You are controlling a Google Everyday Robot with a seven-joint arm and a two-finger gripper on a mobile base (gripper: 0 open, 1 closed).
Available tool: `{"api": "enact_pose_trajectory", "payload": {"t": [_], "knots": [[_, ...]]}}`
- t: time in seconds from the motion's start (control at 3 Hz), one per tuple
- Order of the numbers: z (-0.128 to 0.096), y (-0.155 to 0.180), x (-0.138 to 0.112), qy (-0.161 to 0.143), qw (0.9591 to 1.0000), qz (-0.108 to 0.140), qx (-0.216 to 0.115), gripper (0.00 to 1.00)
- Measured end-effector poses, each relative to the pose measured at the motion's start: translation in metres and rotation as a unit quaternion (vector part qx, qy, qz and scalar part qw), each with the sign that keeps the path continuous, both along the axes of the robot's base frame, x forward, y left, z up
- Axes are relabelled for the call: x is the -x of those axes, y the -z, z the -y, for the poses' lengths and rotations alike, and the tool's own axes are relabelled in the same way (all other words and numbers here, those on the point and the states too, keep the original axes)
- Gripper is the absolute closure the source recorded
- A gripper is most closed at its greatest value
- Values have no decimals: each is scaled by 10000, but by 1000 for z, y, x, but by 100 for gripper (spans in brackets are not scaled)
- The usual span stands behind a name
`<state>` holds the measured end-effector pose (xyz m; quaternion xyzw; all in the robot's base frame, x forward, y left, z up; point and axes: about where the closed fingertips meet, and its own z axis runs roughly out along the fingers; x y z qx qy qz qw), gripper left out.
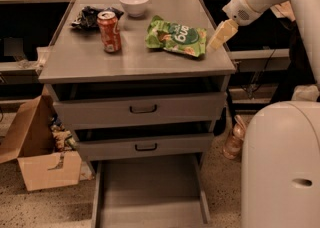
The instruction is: Place green rice chip bag into bottom drawer
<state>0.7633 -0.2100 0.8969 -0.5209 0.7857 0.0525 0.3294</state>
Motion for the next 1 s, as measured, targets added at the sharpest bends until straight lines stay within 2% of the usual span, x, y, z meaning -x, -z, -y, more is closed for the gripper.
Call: {"api": "enact_pose_trajectory", "payload": {"t": [0.33,0.67,1.0], "knots": [[-21,11,-25,-2,9998,57,-189,0],[-21,11,-25,-1,9998,56,-192,0],[-38,14,-29,66,9990,-47,-448,0]]}}
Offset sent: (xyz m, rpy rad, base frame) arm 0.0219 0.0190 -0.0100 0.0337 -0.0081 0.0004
